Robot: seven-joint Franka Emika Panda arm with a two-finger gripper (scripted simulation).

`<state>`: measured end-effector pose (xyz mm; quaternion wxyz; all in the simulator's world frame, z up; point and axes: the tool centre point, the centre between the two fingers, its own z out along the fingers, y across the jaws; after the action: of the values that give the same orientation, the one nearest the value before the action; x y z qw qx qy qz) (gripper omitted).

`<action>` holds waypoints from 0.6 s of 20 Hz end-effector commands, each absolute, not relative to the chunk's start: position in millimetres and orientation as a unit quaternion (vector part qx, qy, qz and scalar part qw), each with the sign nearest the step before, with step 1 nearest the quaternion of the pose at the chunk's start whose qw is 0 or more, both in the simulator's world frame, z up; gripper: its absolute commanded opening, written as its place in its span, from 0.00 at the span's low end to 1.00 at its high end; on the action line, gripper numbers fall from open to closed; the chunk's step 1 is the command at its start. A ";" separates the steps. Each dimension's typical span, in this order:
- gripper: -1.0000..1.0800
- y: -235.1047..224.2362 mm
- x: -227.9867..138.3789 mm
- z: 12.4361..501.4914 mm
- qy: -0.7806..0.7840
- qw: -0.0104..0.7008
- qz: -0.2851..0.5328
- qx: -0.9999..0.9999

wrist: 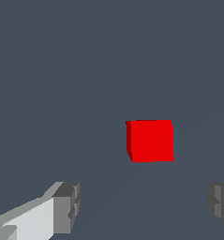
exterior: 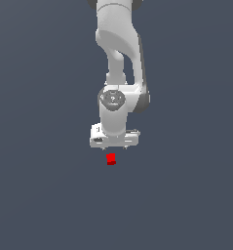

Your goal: Pick up the red cube and move it to a goal position.

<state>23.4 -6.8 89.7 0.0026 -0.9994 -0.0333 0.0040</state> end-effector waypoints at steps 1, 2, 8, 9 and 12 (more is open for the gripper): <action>0.96 -11.9 29.7 69.5 -0.039 0.002 0.003 -0.999; 0.96 -13.6 32.1 62.6 -0.040 0.002 0.002 -0.999; 0.96 -21.0 43.5 32.6 -0.048 0.000 0.001 -0.999; 0.96 -21.8 44.8 29.4 -0.049 0.000 0.001 -0.999; 0.96 -23.6 47.9 22.3 -0.051 0.000 0.000 -0.999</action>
<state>45.7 -22.7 25.8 0.0003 -0.9988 -0.0497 0.0011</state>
